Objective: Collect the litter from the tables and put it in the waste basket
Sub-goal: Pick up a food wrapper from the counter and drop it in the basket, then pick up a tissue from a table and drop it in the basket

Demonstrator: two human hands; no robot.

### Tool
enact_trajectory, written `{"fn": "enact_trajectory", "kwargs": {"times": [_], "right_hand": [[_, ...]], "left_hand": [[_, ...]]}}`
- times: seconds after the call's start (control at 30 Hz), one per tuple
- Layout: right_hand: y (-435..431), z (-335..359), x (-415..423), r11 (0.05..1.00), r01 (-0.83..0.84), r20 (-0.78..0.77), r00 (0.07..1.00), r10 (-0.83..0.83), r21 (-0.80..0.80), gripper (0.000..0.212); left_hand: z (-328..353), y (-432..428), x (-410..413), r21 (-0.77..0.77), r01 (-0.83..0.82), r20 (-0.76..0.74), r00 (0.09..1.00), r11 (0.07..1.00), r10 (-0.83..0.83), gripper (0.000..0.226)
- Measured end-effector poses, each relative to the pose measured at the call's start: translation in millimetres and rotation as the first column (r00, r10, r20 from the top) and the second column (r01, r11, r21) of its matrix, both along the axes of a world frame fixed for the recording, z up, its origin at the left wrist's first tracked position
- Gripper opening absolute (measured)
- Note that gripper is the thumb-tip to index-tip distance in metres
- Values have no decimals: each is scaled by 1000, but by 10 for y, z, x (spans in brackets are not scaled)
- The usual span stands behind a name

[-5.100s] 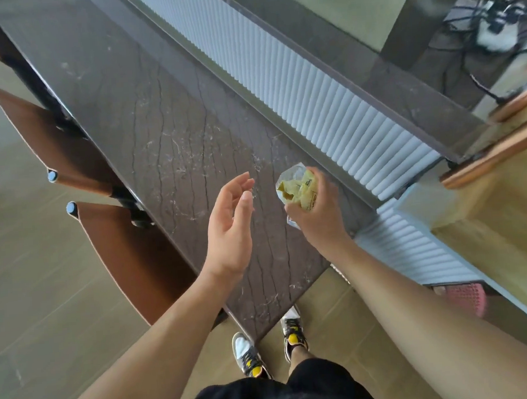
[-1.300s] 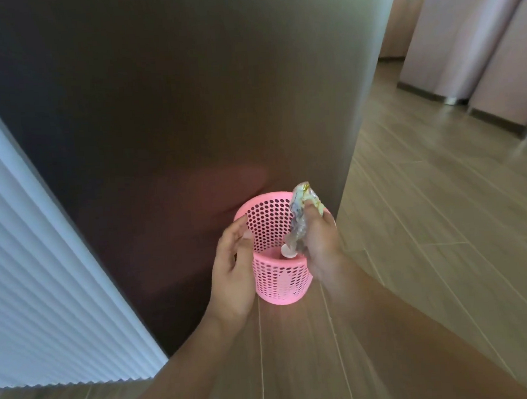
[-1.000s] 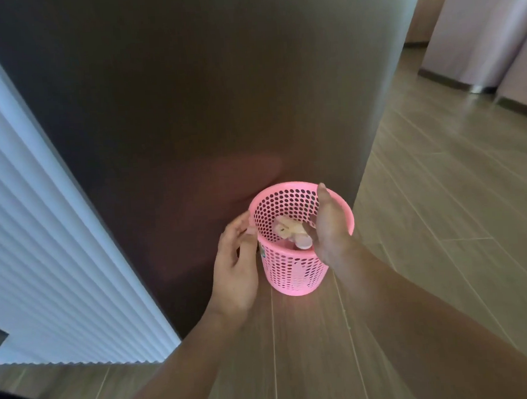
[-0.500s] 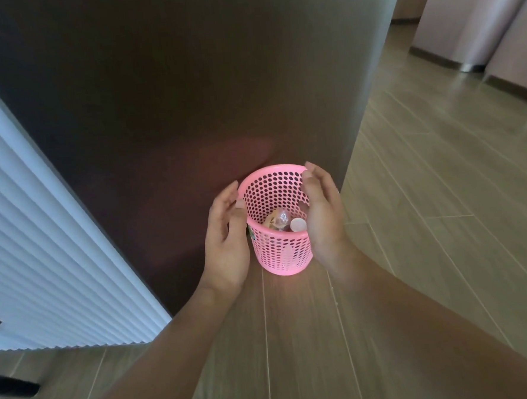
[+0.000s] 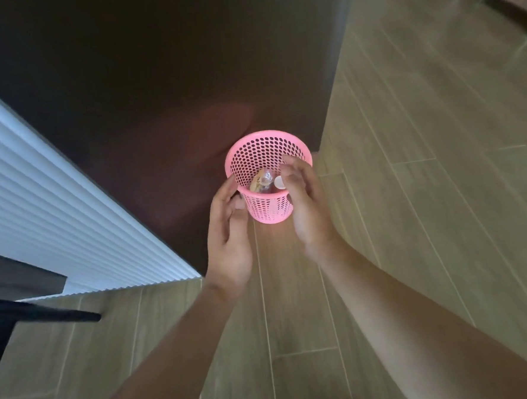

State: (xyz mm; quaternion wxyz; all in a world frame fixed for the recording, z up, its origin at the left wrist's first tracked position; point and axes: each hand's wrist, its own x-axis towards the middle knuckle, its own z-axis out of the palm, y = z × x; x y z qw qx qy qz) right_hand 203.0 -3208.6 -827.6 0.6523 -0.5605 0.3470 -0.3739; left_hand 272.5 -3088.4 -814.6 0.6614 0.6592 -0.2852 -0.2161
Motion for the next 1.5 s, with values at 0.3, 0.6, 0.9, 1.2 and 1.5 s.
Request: {"fn": "enact_trajectory", "kwargs": {"times": [0.3,0.6,0.9,1.2,1.5], "right_hand": [[542,1190,-549,999,15,-25,1000,-16,-33,35],[943,2539,-913,1000,25,-94,995,-26,-7,48],[1463,3930,-1237,996,86,-105,991,-86,-3,44],[1962,5118,-1309,997,79,-105,991,-79,-6,47],[2381,5790,-1060,990,-135,-28,991,134,-41,38]], "left_hand": [[1192,492,-311,70,-36,-52,998,997,40,39],[2488,1047,-405,165,-56,-75,995,985,69,55],[3694,1674,-512,210,-90,-63,992,974,106,62],[4836,2343,-473,168,-134,-63,987,977,147,46],[5517,2852,-568,106,-291,2,956,951,292,50]]}}
